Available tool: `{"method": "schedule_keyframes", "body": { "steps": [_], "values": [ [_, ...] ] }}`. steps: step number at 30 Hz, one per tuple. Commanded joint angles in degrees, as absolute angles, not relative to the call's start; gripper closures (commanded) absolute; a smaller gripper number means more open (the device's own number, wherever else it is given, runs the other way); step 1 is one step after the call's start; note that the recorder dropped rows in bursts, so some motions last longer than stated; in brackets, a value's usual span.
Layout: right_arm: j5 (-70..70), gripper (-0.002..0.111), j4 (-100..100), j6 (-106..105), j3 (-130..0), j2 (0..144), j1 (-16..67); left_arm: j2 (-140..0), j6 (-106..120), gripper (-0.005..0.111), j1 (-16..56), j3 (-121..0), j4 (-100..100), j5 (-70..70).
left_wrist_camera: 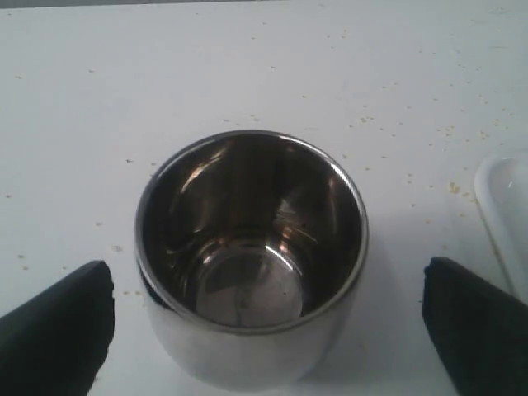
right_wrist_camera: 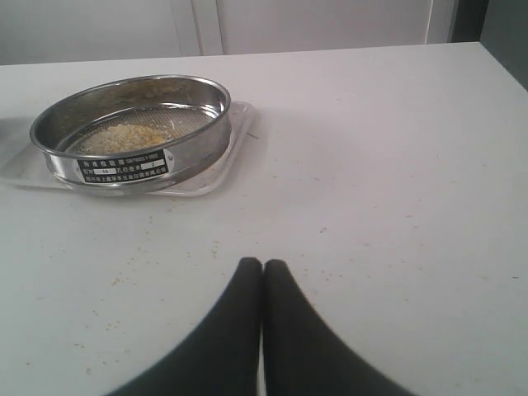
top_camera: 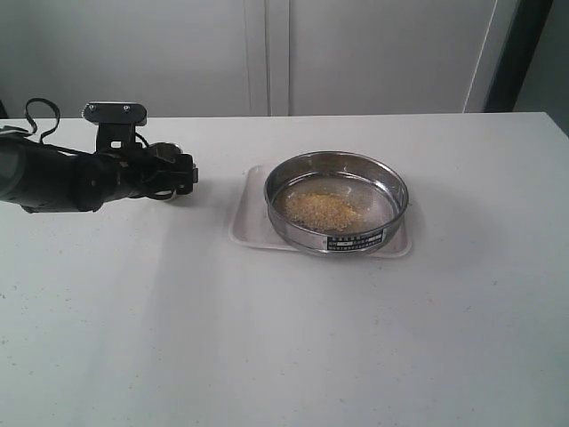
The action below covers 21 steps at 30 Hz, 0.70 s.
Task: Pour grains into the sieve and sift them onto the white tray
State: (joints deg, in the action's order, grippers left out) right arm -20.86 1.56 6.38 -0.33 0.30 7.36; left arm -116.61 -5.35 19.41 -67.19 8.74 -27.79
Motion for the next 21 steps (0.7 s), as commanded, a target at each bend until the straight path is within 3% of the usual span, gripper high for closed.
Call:
{"method": "schedule_keyframes", "body": {
  "steps": [1, 17, 21],
  "values": [
    [-20.05, 0.108, 1.72, 6.26, 0.00, 0.00, 7.53, -115.69, -5.22, 0.003, 19.40, -66.70, 9.12, -27.40],
    [-20.05, 0.108, 1.72, 6.26, 0.00, 0.00, 7.53, -107.13, -3.86, 0.003, 19.40, -66.70, 9.12, -20.17],
    [-20.05, 0.108, 1.72, 6.26, 0.00, 0.00, 7.53, -104.45, -3.58, 0.010, 19.40, -66.70, 9.12, -17.10]
  ]
}}
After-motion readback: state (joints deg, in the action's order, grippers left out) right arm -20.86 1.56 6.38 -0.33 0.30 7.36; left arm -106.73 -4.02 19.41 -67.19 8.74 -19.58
